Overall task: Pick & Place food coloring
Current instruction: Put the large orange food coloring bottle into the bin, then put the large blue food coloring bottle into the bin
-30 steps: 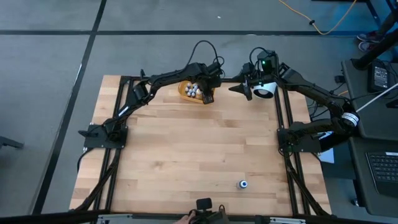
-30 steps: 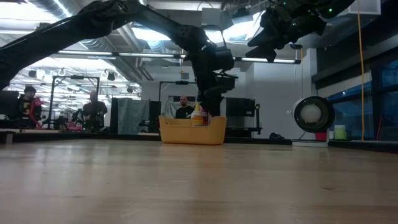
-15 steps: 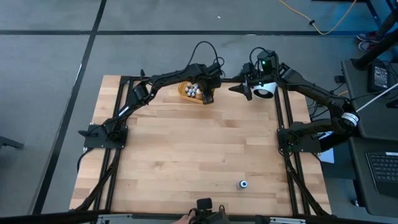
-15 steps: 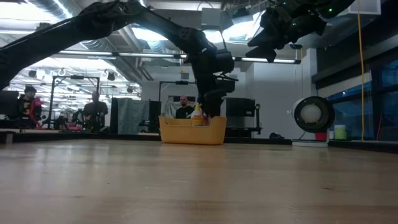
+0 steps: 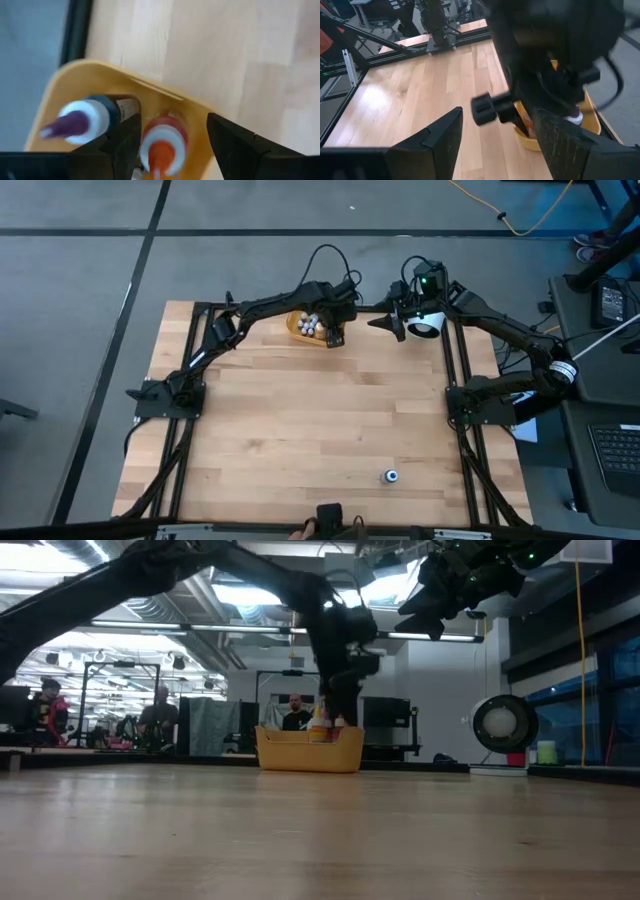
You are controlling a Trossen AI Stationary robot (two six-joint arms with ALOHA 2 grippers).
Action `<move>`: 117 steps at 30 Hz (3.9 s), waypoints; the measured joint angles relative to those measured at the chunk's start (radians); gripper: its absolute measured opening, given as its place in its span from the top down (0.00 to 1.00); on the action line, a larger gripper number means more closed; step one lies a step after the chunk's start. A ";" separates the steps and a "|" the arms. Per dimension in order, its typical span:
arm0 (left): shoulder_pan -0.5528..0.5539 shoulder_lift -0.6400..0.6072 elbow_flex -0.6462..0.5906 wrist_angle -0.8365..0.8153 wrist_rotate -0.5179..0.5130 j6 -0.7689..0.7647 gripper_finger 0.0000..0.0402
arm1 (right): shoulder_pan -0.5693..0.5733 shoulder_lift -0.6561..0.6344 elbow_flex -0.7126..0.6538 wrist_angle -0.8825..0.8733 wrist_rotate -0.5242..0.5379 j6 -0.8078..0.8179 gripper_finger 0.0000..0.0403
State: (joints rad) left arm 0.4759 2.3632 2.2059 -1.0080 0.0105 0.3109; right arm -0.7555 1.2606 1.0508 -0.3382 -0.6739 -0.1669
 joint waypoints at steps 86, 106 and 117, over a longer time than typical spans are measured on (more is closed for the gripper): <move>-0.468 -2.354 -2.197 1.019 -0.033 -0.584 0.99 | 0.000 0.000 0.000 0.011 0.003 -0.001 0.40; -0.468 -2.344 -2.197 1.019 -0.029 -0.577 0.96 | 0.464 -0.190 0.000 -0.171 0.161 -0.154 0.40; -0.468 -2.344 -2.197 1.019 -0.028 -0.577 0.96 | 0.896 -0.210 0.000 -0.300 0.465 0.142 0.40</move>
State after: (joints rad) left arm 0.0081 0.0193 0.0092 0.0113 -0.0179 -0.2665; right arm 0.1404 1.0505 1.0508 -0.6384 -0.2093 -0.0247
